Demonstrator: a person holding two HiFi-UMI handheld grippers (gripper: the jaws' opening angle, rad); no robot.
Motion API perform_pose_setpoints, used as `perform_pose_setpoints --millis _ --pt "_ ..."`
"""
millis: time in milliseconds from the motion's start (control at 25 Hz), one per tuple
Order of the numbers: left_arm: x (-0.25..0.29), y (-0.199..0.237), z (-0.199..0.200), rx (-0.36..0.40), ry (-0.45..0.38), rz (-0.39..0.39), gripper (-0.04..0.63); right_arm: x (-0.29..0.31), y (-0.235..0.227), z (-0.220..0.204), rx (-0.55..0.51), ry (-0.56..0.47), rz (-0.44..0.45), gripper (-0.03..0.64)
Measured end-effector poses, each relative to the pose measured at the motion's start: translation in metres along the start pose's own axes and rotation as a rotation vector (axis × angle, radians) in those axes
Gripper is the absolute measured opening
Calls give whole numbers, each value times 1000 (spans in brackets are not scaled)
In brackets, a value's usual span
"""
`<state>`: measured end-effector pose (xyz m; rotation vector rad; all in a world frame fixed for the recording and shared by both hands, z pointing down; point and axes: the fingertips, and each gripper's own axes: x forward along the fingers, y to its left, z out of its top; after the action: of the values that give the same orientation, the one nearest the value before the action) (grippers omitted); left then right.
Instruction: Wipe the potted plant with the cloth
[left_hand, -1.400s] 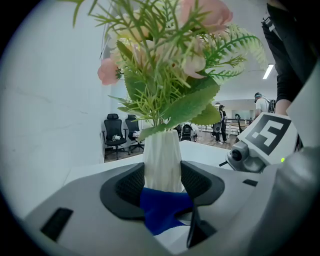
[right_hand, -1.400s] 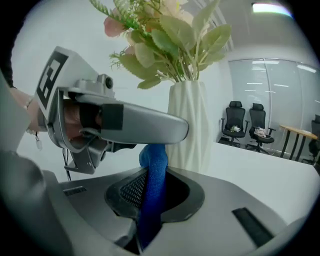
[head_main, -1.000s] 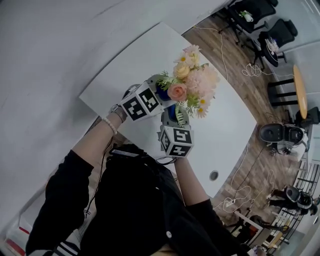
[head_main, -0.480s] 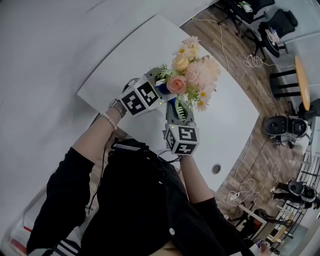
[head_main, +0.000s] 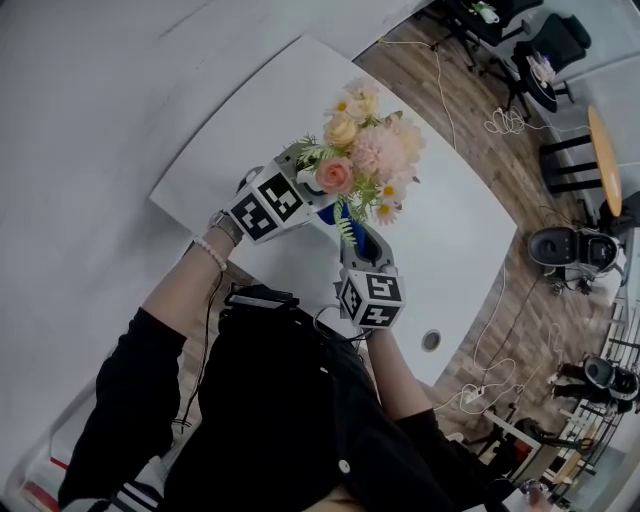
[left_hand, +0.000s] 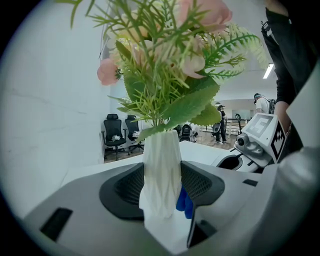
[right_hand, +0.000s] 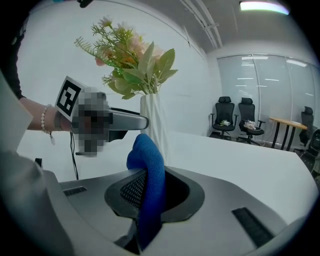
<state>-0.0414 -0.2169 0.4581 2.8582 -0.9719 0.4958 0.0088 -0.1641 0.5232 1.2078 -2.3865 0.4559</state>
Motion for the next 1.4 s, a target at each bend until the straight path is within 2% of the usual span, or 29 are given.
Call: perform_pose_setpoints --millis 280,600,760,1040,1200,1400 --pt "-2 -4 -1 -22 -16 37 236 -28 -23 -8 37 -19 -28 78" --pt "-6 3 -7 -87 -28 106 250 -47 -43 0 101 -76 -53 78" --pt "-12 -1 -9 -91 -17 131 256 -57 -48 9 113 -112 -54 78" --pt "-38 -8 -15 -102 -9 230 253 -71 -53 24 103 -162 -54 78" --pt "-58 -16 -14 -92 -7 288 153 -77 -47 32 82 -198 -16 78" --pt "-84 -26 -3 -96 -26 371 61 -91 -38 50 45 -249 18 78"
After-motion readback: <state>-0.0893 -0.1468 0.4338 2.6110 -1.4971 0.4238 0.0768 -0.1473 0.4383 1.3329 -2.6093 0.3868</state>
